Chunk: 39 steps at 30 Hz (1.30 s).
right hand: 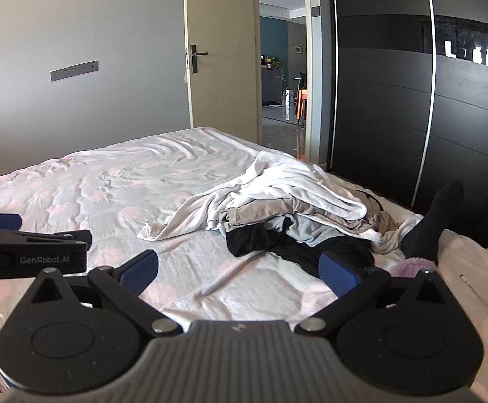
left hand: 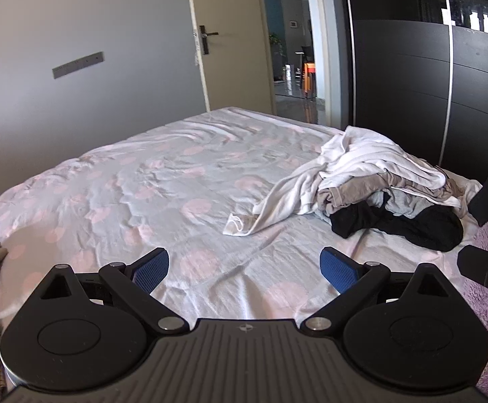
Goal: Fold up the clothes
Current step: 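Reach into the white shirt pile and close the right gripper on it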
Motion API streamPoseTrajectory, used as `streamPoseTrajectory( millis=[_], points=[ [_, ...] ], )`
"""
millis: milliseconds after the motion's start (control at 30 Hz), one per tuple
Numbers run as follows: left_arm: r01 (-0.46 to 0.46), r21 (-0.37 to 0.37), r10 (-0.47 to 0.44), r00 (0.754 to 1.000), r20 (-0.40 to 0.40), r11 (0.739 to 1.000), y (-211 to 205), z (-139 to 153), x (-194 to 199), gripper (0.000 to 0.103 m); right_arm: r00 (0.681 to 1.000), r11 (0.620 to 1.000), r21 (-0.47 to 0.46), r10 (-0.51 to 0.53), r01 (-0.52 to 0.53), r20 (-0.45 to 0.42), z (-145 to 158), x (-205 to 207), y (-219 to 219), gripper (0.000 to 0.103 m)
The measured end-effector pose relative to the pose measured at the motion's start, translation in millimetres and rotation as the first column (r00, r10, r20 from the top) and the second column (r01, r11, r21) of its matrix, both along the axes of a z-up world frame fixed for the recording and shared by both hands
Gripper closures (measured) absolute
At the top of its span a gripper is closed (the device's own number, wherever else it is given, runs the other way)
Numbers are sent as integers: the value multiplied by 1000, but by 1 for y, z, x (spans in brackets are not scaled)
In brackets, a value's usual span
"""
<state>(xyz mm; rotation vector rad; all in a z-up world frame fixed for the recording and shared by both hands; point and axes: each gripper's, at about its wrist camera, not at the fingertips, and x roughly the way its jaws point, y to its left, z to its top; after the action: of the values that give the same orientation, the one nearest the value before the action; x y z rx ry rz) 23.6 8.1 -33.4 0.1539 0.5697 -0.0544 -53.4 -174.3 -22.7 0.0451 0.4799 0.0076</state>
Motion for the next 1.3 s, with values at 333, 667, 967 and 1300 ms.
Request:
streamPoseTrajectory(
  millis=[333, 667, 967, 1300],
  points=[
    [69, -12, -70, 993, -98, 998, 13, -33, 74, 20, 998, 1000, 3, -19, 20, -62, -28, 67, -20, 1],
    [121, 8, -119, 985, -127, 993, 10, -65, 190, 36, 998, 994, -105, -39, 33, -56, -49, 185, -54, 16],
    [190, 4, -186, 968, -171, 982, -10, -113, 293, 47, 989, 978, -157, -143, 135, -42, -84, 296, -103, 24],
    [229, -78, -241, 944, -226, 970, -30, -145, 335, 88, 993, 986, -128, -109, 103, -43, -92, 336, -116, 59]
  ],
)
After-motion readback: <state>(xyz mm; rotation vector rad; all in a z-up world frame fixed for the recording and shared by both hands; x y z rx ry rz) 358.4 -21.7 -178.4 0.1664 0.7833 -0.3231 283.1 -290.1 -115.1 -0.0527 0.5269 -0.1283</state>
